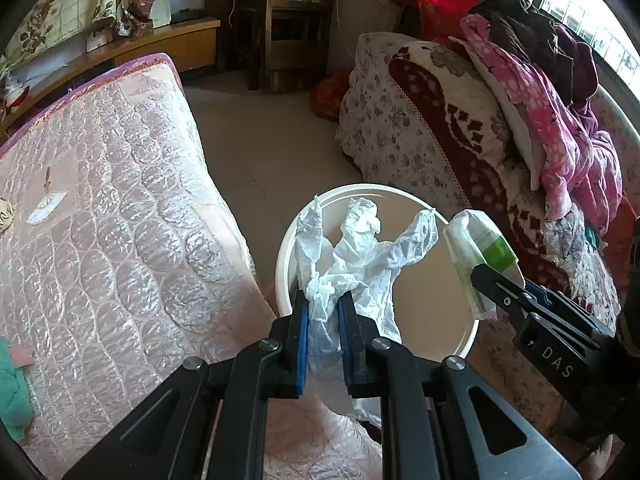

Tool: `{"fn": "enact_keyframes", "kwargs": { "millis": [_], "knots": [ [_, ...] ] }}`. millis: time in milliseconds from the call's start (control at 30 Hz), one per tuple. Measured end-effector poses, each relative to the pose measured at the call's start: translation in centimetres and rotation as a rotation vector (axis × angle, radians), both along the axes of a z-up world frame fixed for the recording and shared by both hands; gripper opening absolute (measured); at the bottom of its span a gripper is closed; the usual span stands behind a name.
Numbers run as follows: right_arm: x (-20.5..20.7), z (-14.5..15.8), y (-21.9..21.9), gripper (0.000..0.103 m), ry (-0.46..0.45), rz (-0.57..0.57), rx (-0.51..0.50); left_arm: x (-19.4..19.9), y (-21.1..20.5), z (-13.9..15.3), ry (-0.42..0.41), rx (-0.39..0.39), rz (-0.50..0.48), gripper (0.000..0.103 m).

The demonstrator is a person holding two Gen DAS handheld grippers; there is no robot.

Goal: Collect trash
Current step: 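Carry tissue and packet over the white bucket and open both tools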

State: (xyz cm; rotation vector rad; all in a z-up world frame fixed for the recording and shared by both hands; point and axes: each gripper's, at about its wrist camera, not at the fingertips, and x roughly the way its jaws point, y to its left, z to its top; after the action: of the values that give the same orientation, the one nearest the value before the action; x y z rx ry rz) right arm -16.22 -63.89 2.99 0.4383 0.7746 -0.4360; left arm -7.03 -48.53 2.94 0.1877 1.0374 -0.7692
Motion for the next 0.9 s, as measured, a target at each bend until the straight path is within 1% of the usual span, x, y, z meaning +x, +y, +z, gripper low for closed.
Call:
{"fn": "enact_keyframes", "kwargs": {
  "millis": [467, 667, 700, 733, 767, 800, 867, 900],
  "knots": [
    [0.2, -0.6, -0.7, 0.035, 0.000, -0.024, 0.019, 0.3, -0.7, -0.7, 0.022, 0.004, -0.012, 0.015],
    [0.3, -1.0, -0.8, 0.036, 0.009, -0.033, 0.019, 0.2, -0.9, -0.7, 0.006, 0.002, -0.009, 0.015],
    [0.4, -1.0, -0.7, 0.041, 0.016, -0.038, 0.015, 0.2, -1.0, -0.7, 0.006, 0.005, -0.008, 0.016],
    [0.4, -1.1, -0.8, 0.058, 0.021, -0.042, 0.015, 0.2, -0.8, -0.7, 0.007, 0.005, -0.007, 0.017],
    [0.4, -1.2, -0.9, 0.065, 0.022, -0.048, 0.020, 0.2, -0.8, -0.7, 0.010, 0.005, -0.006, 0.017],
    [0.3, -1.2, -1.0, 0.068, 0.015, -0.052, 0.024, 0.2, -0.7, -0.8, 0.014, 0.006, -0.004, 0.020],
    [0.0, -0.9, -1.1, 0.068, -0.005, -0.057, 0.029, 0.3, -0.6, -0.8, 0.020, 0.004, -0.002, 0.025],
    [0.0, -0.8, -1.1, 0.068, -0.009, -0.060, 0.024, 0.3, -0.5, -0.8, 0.021, 0.004, -0.001, 0.031]
  ]
}}
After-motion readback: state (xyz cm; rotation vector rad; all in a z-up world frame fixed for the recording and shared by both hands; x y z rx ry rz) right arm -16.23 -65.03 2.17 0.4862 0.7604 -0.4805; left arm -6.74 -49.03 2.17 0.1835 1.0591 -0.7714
